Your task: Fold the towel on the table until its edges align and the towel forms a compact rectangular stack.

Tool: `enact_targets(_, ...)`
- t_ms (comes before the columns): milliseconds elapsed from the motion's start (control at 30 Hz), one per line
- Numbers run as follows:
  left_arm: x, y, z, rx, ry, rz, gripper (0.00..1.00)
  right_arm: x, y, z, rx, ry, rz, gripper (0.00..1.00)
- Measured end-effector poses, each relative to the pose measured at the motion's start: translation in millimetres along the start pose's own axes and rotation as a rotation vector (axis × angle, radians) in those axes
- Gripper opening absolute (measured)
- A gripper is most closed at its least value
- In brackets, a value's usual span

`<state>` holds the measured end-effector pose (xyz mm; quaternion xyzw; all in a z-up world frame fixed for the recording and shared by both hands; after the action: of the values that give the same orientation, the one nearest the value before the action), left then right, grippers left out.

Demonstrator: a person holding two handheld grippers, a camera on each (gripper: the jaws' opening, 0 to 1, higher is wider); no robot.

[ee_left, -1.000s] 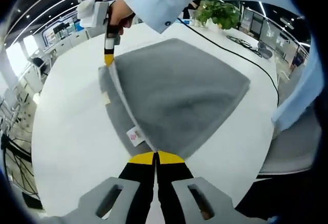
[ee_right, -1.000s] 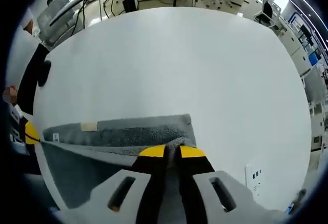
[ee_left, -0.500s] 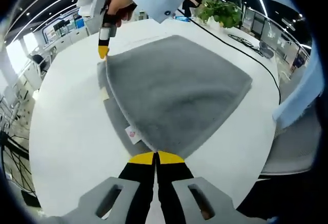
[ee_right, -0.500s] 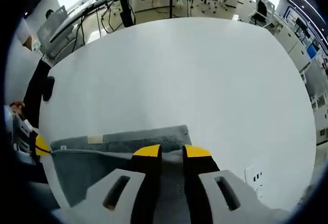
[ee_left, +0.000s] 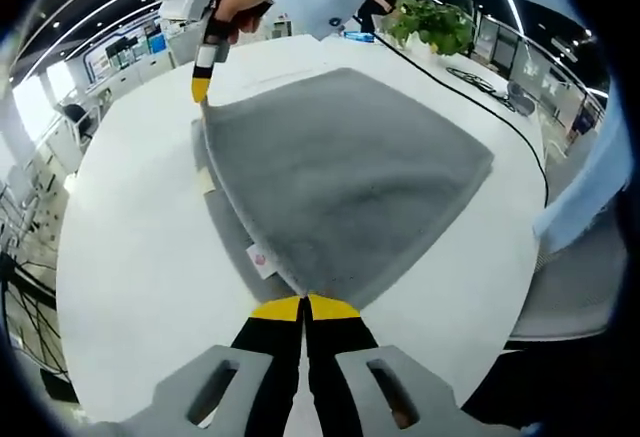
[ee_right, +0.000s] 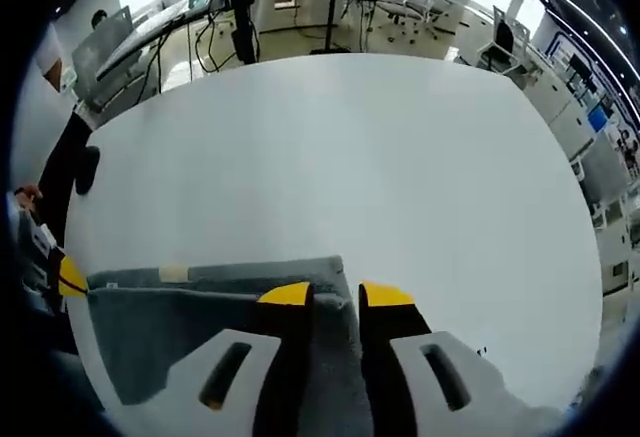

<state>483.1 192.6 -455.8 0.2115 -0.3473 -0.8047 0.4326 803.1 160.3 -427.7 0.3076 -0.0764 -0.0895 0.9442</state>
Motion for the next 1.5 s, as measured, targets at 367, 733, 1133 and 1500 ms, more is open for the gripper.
enact_targets(367, -0.5, 0.3, 0, -0.002, -0.001, 0.004, 0.0, -6, -5.5, 0, 0.004, 0.006, 0.011, 0.1)
enact_targets(733, -0.7, -1.2, -3, -0.008, -0.001, 0.006, 0.0, -10, -9.3, -30, 0.008, 0.036, 0.048, 0.15)
enact_targets(1133, -5.0, -11.4, -5, -0.063, 0.025, -0.018, 0.0, -11, -19.3, -42, -0.011, 0.048, 0.037, 0.15)
enact_targets(1500, -12.3, -19.6, -3, -0.07, 0.051, -0.008, 0.07, -8, -17.8, -43, -0.001, 0.045, 0.052, 0.15)
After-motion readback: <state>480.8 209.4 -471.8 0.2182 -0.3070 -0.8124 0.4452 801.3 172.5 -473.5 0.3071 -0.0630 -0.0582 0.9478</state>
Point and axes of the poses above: the point that each gripper's makers call its tool centre point, and the gripper's own axes: z roughly backward along the fingers, x roughly to its right, y roughly out of its top, the point moved 5 cm from there along z, roughly backward along the fingers, and after that the axes turned 10 degrees about x, right-handed, at the moved point
